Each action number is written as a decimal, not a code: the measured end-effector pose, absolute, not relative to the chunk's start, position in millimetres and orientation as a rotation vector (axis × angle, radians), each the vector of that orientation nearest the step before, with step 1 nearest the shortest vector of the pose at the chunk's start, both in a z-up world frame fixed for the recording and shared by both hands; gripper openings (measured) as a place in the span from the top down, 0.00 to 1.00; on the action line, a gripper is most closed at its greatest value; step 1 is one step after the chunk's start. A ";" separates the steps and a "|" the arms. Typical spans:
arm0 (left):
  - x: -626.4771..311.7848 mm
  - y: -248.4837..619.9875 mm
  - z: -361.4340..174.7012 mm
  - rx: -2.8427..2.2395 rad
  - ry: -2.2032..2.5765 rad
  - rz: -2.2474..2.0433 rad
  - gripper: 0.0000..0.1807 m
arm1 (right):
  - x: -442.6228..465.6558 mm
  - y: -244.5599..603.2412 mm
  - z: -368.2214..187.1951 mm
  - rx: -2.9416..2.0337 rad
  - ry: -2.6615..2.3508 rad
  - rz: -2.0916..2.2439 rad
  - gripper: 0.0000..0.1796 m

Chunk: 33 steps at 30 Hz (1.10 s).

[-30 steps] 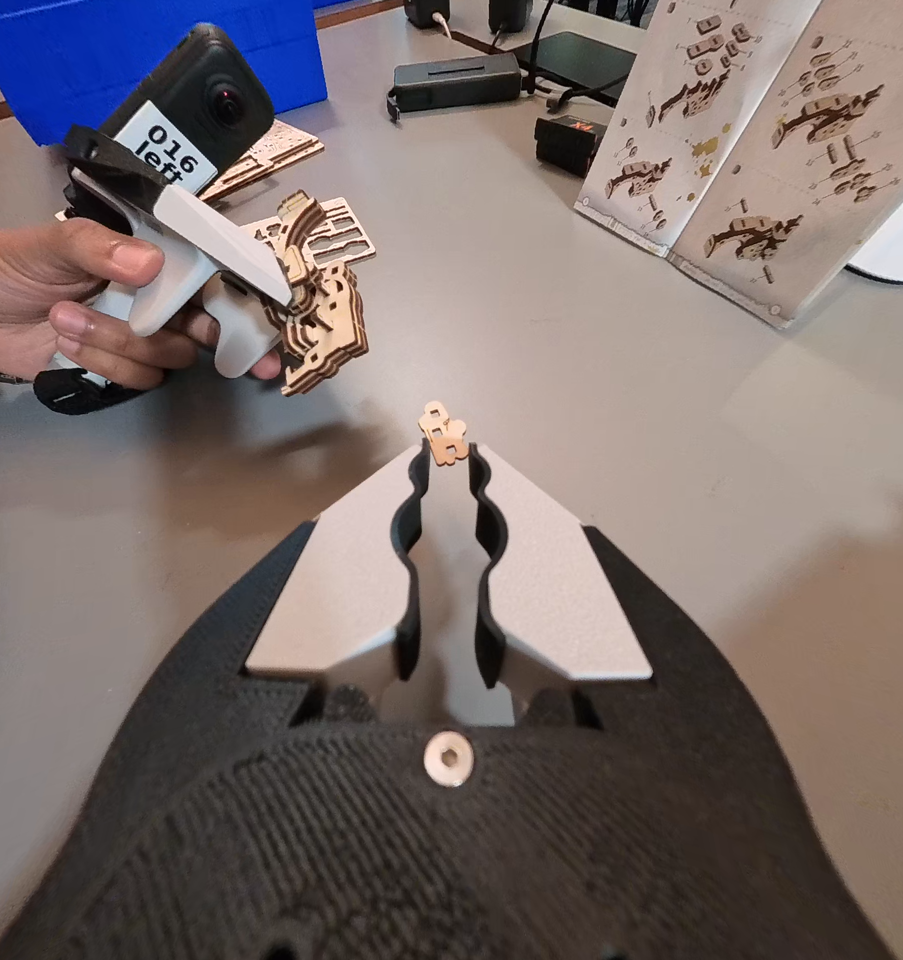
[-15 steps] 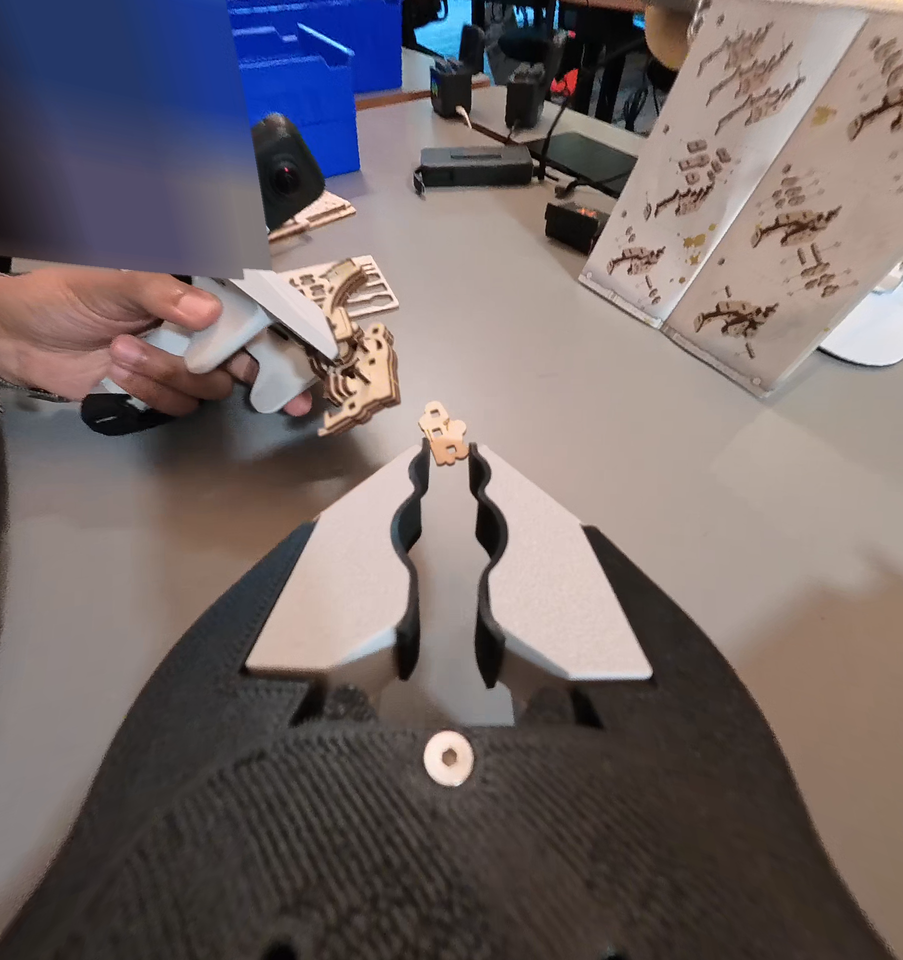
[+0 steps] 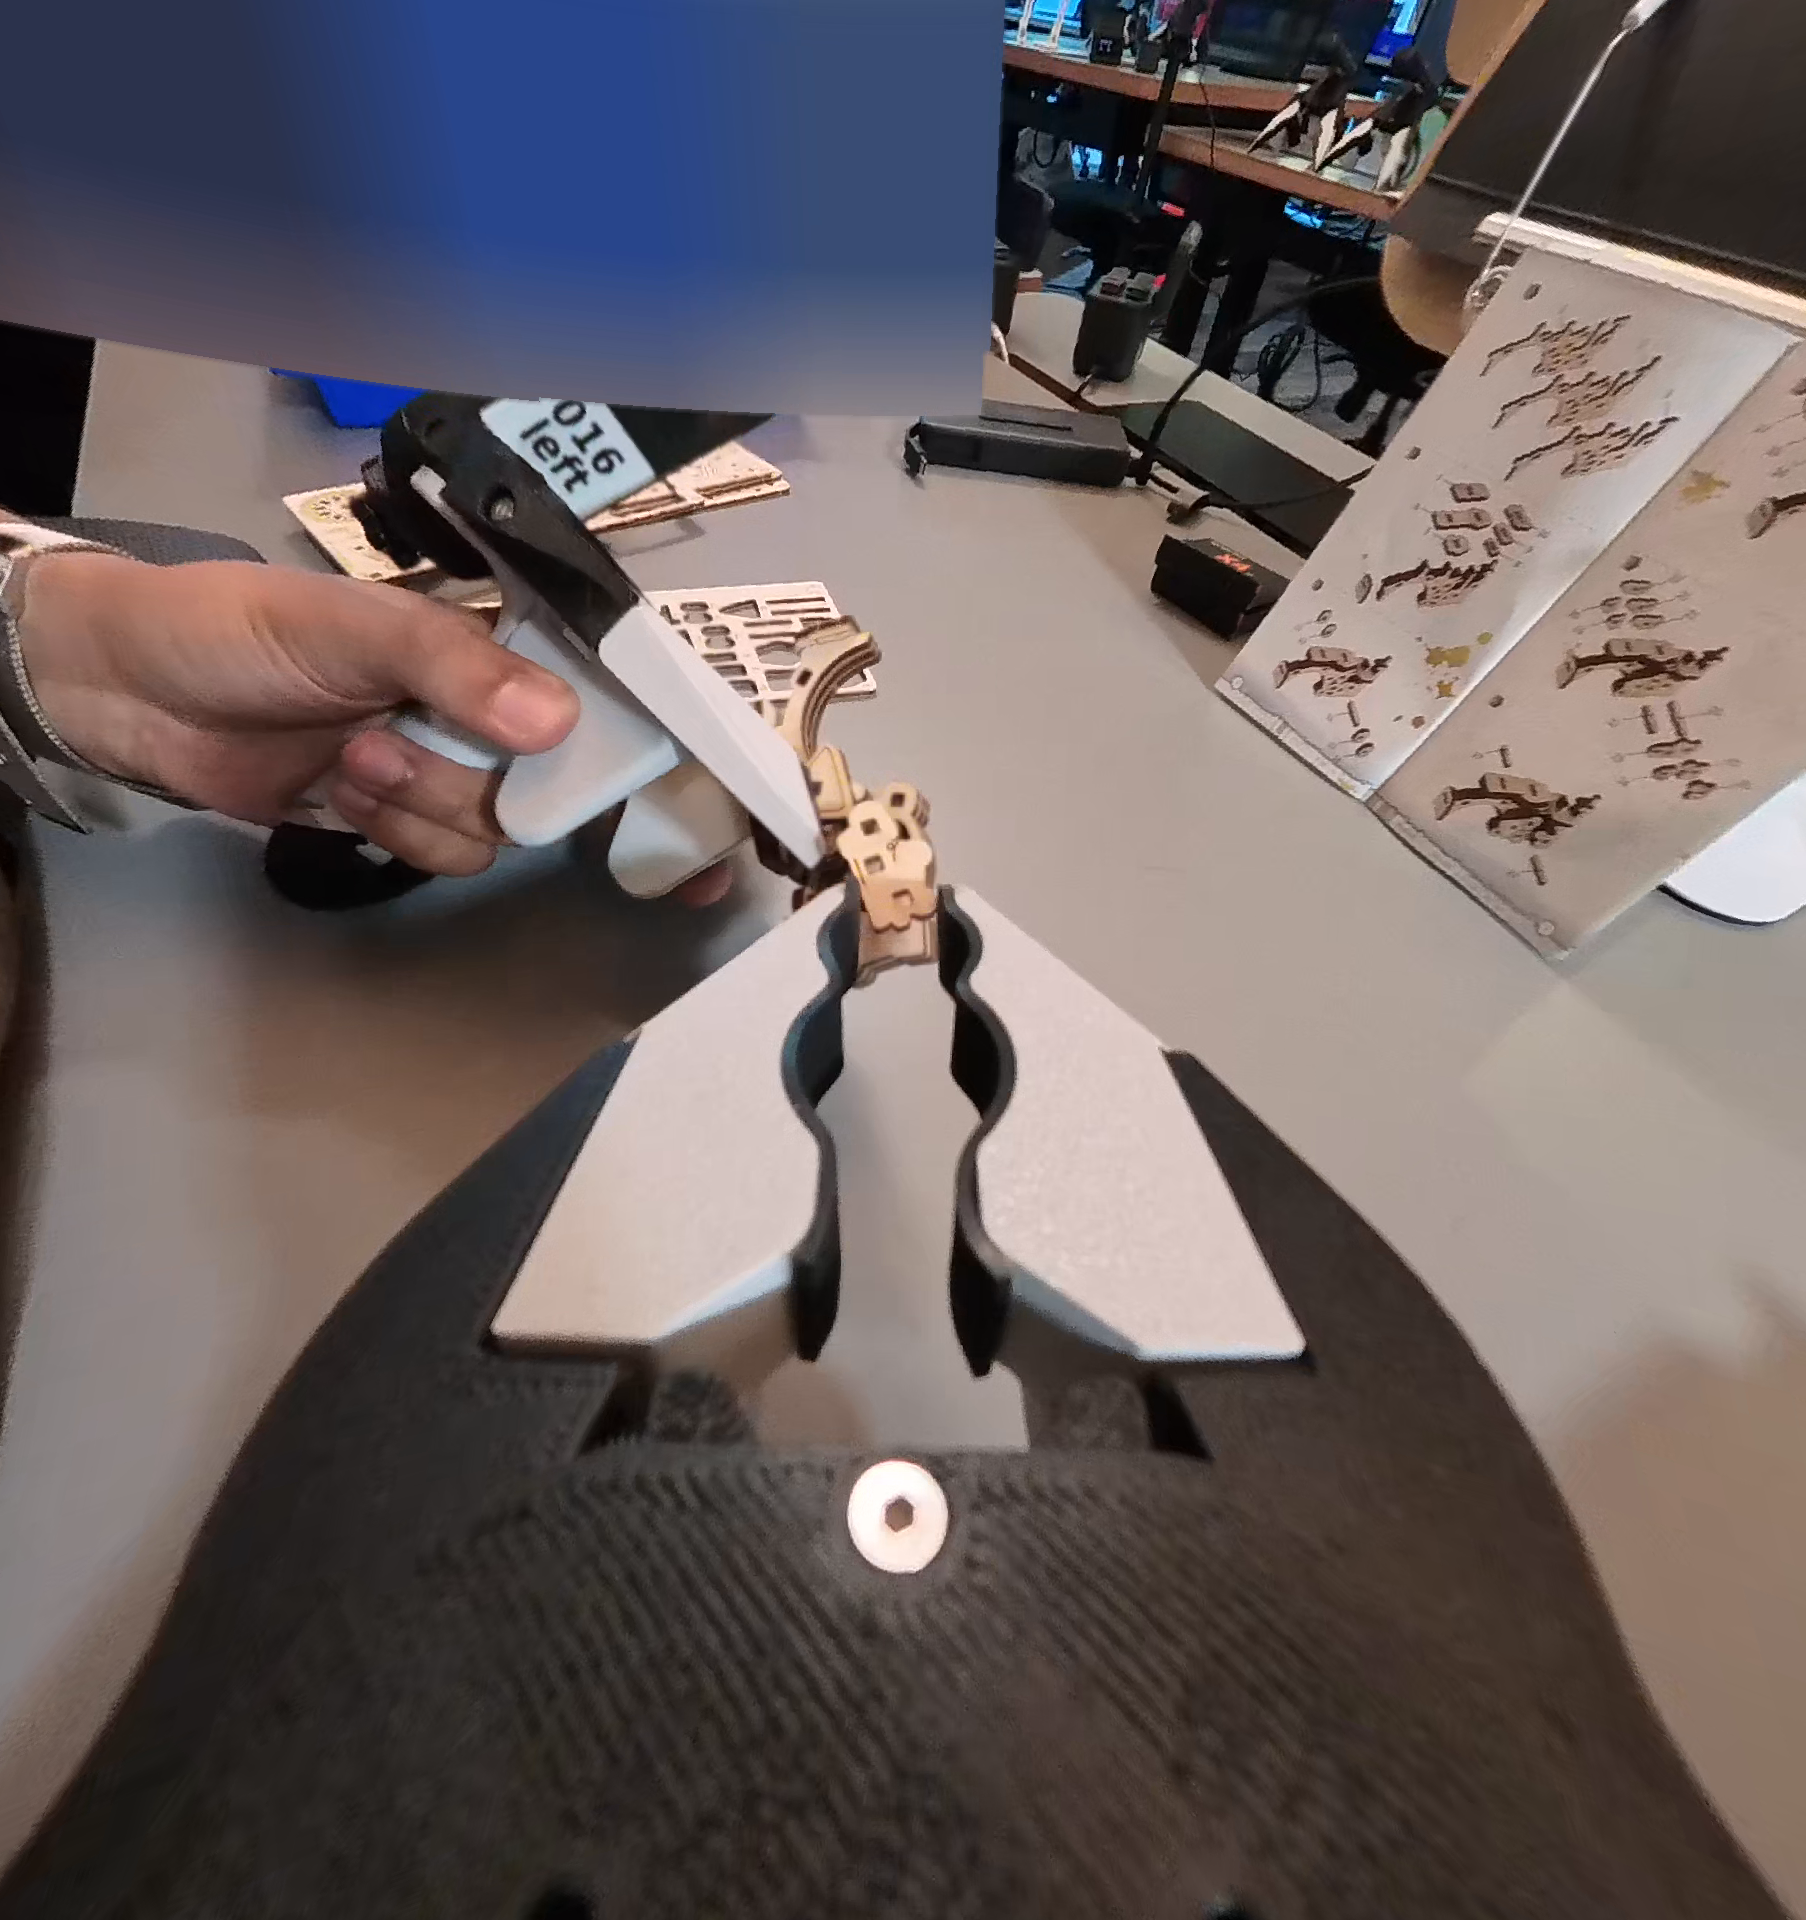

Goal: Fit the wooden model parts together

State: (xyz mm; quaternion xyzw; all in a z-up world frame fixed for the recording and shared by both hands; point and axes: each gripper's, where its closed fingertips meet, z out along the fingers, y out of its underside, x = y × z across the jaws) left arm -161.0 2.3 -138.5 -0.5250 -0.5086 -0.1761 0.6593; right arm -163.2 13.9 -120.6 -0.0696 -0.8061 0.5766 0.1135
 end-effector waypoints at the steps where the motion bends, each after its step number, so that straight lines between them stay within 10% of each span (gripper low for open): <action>1: -160.7 2.9 -137.8 -1.194 -1.145 -0.391 0.86 | -162.7 12.8 -121.2 -0.199 -2.363 1.682 0.93; 33: -161.2 -1.8 -123.1 -1.155 -1.084 -0.338 0.86 | -197.4 38.8 -154.6 -0.511 -2.462 1.508 0.93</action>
